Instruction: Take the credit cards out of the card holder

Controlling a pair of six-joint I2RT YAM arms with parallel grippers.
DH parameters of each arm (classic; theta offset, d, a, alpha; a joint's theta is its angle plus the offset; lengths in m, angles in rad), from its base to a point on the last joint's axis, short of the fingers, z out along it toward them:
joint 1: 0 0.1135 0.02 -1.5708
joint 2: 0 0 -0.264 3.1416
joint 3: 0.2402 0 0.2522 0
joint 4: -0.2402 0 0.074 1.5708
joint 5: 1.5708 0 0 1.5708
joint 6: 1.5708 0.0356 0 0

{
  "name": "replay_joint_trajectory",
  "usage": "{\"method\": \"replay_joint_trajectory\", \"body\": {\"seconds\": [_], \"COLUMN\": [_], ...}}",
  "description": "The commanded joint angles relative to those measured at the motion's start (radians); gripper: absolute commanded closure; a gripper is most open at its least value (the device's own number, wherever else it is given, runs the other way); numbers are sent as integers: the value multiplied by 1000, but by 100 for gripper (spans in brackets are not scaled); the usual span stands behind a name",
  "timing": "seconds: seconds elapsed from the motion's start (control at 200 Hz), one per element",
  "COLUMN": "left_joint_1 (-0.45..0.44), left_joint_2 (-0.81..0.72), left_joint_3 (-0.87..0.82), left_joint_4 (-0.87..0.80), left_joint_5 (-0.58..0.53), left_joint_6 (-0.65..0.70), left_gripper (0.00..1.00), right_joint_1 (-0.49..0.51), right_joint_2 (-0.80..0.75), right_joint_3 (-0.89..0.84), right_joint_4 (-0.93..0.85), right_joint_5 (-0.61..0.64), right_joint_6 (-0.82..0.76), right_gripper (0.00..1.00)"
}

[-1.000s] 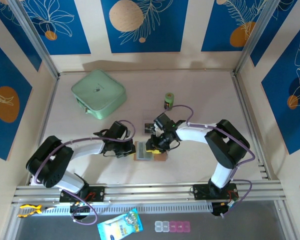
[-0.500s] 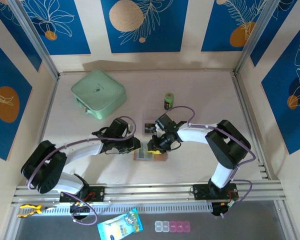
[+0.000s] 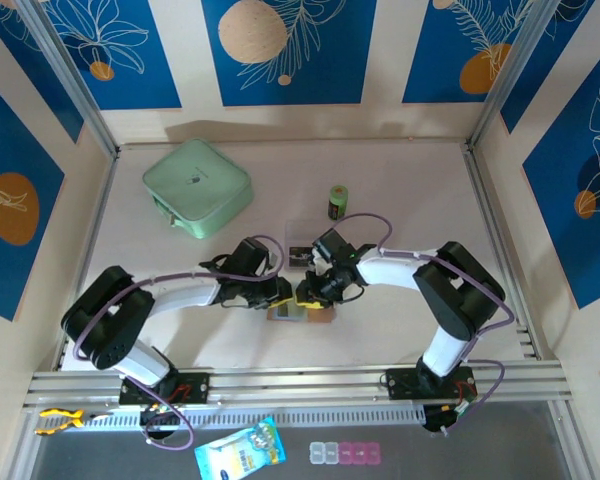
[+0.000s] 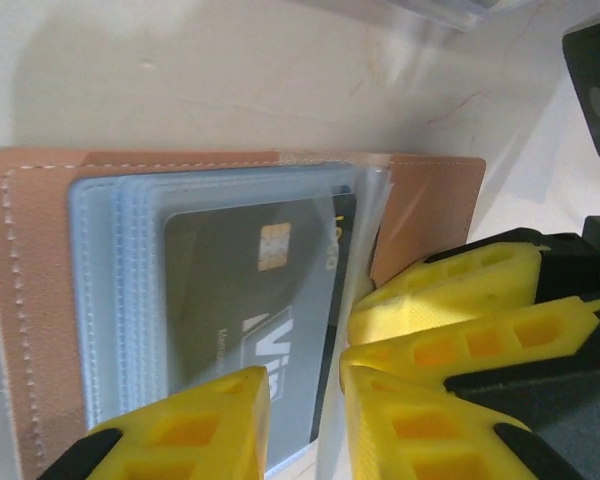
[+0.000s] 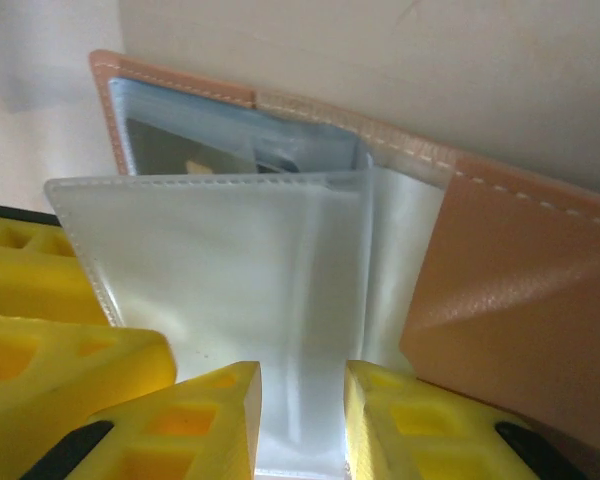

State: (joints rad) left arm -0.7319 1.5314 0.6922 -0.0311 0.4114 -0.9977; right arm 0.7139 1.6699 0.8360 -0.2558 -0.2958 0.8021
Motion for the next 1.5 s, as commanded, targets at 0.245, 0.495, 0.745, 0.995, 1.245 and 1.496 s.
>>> {"method": "replay_joint_trajectory", "body": {"seconds": [0.245, 0.495, 0.745, 0.995, 1.245, 1.496], "left_joint_1": [-46, -91, -127, -119, -80, -18], "left_joint_2": [15, 88, 165, 148, 102, 1], "left_joint_3": [124, 207, 279, 264, 202, 95], "left_joint_4": [-98, -105, -96, -98, -71, -57], "left_joint_5": [-23, -33, -30, -35, -8, -12], "left_joint_6": [17, -3, -8, 10, 28, 43], "left_gripper": [74, 71, 61, 57, 56, 60], "right_joint_1": [-49, -130, -209, -222, -192, -94], "right_joint_2": [-188, -336, -466, -469, -427, -305], "right_joint_3": [-40, -81, -142, -163, -138, -50], "right_joint_4": [-92, -145, -191, -171, -136, -125], "right_joint_5": [9, -2, -21, -41, -34, -2], "right_joint_6": [-24, -54, -65, -39, 3, 31], "right_gripper": [71, 71, 69, 68, 68, 68]}}
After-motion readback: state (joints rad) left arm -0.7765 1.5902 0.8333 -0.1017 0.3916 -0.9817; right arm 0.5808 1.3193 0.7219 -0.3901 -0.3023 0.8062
